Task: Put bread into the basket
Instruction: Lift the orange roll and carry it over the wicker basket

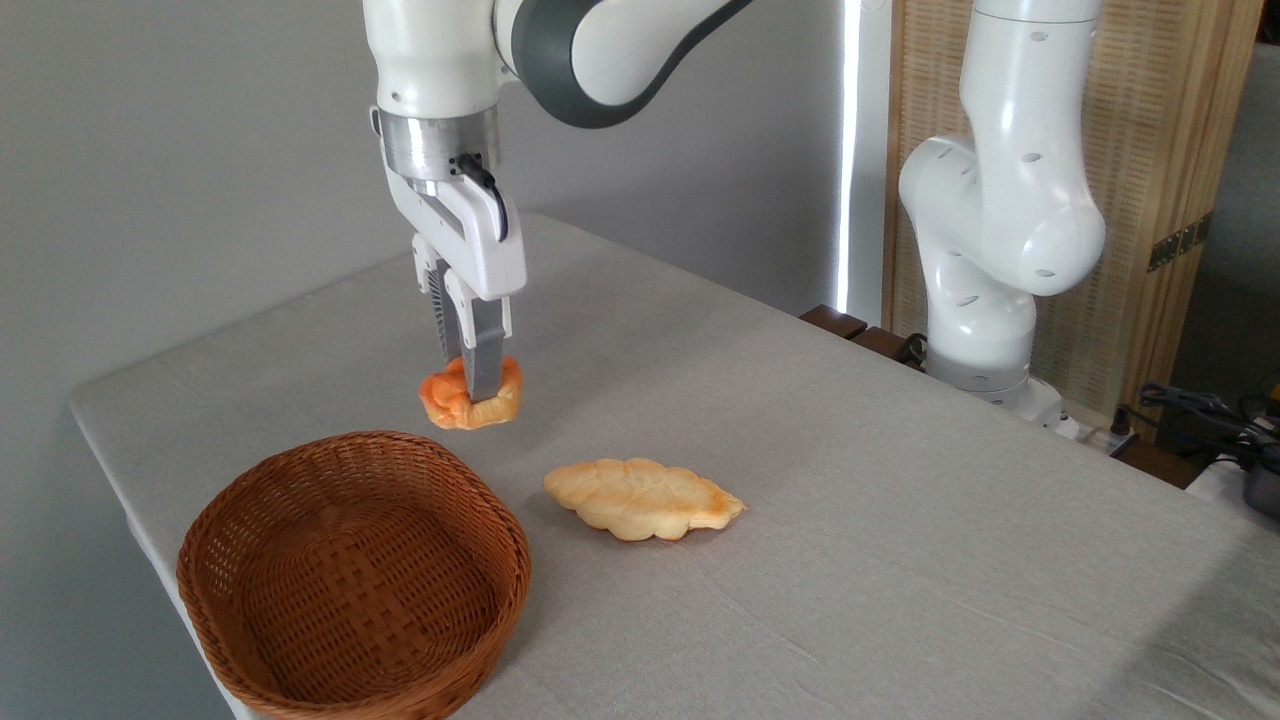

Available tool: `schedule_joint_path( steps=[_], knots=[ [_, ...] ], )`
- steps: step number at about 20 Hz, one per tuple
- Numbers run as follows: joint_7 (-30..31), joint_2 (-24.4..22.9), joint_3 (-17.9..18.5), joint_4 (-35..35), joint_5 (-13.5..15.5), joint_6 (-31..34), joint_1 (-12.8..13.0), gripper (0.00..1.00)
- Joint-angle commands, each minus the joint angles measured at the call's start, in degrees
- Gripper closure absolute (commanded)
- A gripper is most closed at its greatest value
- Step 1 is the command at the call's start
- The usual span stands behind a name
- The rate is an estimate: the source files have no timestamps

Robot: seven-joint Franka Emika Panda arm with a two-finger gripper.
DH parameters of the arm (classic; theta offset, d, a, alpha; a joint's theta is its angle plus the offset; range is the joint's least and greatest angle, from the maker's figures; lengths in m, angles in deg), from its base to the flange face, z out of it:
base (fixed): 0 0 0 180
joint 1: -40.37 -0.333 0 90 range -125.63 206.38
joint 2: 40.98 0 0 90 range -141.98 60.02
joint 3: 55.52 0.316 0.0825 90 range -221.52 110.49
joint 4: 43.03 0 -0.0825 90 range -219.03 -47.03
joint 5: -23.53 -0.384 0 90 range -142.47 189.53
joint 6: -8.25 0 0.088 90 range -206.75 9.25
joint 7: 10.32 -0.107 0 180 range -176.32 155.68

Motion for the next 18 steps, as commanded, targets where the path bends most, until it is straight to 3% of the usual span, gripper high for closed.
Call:
schedule_joint_path(
  steps=[1, 3, 4, 5, 8, 11, 18],
  knots=[
    [-0.2, 1.5, 1.2, 1.3, 1.8, -7.0, 0.1, 0.40],
    [-0.1, 3.6, 1.5, 1.3, 1.8, -11.8, 0.1, 0.38],
    [-0.1, 4.7, 1.6, 1.3, 1.8, -14.8, 0.1, 0.32],
    [0.0, 5.6, 1.6, 1.3, 1.8, -17.3, 0.1, 0.19],
    [0.1, 8.3, 1.6, 1.4, 1.7, -21.0, 0.1, 0.01],
    [0.1, 9.9, 1.6, 1.3, 1.5, -24.1, 0.1, 0.00],
    [1.3, 9.8, 1.6, 1.3, 1.3, -24.1, 0.1, 0.00]
  ],
)
